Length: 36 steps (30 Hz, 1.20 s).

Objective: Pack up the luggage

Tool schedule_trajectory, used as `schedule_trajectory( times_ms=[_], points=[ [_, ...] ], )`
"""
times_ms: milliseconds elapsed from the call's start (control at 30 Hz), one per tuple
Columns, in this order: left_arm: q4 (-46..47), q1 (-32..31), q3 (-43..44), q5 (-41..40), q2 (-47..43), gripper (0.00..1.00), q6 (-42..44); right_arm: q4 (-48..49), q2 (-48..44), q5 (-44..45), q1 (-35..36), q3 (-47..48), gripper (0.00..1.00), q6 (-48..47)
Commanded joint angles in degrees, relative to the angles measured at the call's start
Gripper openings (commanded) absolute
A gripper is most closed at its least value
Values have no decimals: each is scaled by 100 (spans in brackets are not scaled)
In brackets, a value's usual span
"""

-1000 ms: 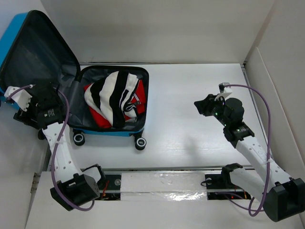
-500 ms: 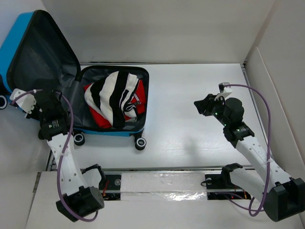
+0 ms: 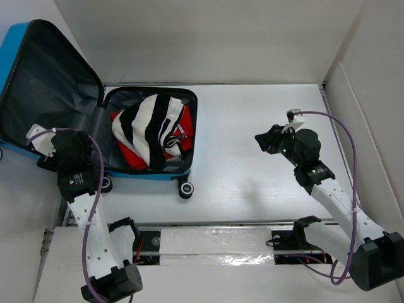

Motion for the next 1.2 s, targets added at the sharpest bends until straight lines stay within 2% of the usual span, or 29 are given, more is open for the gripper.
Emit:
schedule_trajectory(
  times_ms=[0,167,300,633,733,767,800,833,867,933,1000,1033,1067,1167],
  points=[
    [57,-5,88,-611,-26,76,-14,118,104,18,111,307,43,-141],
    [-145,-5,308,-1964,342,78,-215,39,87,61,164,368,44,-186],
    [-83,-5,360,-2325,633,74,-321,47,43,105,217,351,44,-186],
    [-479,206,1661,-2993,1933,61,-365,30,218,228,269,386,45,-239],
    [-471,206,1881,-2995,2189,47,-330,21,306,360,270,403,45,-247],
    [-331,206,1847,-2933,2189,32,-269,4,324,395,270,412,45,-247],
    [-251,206,1803,-2846,2163,25,-208,3,341,404,270,412,45,-256],
    [-164,206,1707,-2610,2119,9,-155,3,359,404,270,412,45,-247],
    [20,206,1662,-2451,2006,2,-67,3,359,430,270,412,45,-256],
    [249,-91,1531,-2300,1839,0,187,3,368,448,270,412,45,-256],
    [802,-644,1188,-2116,1417,0,503,12,368,492,270,412,45,-256],
    [1039,-898,830,-2011,1033,0,940,30,403,501,270,404,45,-247],
    [1694,-1580,566,-2088,820,0,1284,38,420,510,270,403,45,-247],
    [2052,-2323,-42,-2335,336,0,2130,74,569,553,270,403,45,-230]
  ],
)
